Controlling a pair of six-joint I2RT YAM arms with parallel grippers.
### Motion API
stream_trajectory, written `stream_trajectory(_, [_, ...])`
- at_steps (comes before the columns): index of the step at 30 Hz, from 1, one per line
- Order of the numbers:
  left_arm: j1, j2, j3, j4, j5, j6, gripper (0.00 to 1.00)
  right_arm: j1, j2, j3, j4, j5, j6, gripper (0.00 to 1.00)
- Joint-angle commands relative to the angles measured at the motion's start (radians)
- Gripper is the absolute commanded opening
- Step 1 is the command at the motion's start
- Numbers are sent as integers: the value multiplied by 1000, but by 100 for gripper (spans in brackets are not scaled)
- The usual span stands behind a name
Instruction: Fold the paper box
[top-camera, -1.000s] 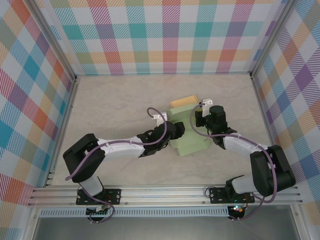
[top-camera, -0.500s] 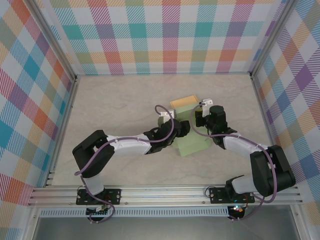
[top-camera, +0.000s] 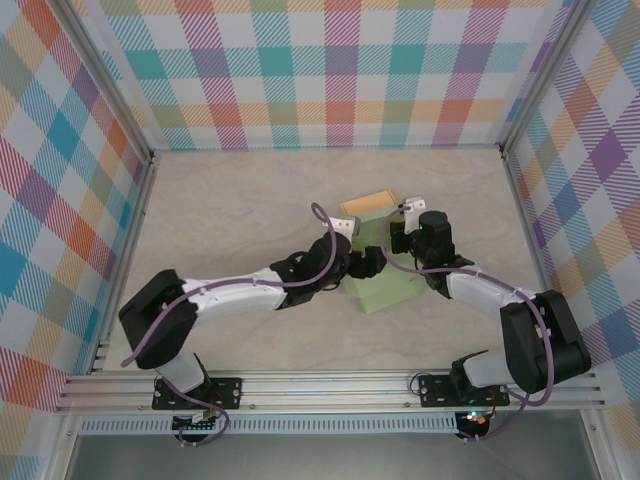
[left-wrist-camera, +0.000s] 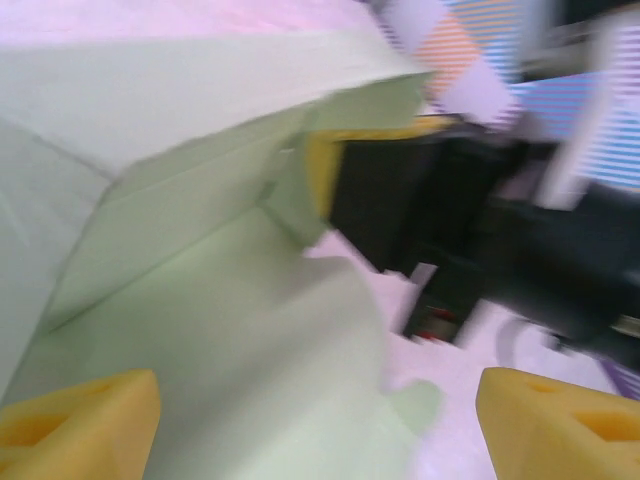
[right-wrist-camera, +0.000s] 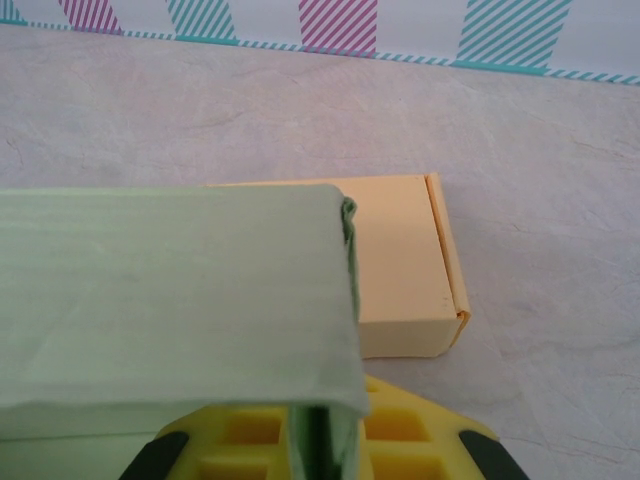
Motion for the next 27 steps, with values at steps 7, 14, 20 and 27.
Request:
stream_trajectory(7, [-10,-379,-110,-156,-82,195,78,5,-22,-3,26,-22,-4,0])
stream_trajectory(14, [42,-502,-154,-296,-348,260,76,5,-17,-3,27,-33,2,0])
stream_trajectory(20, [149,-398,-158,-309,-388,306,59,5,-16,-3,30,-34,5,0])
stream_trajectory(27, [193,-240,-146,-256,-372,382,55,5,-13,0,26,-36,5,0])
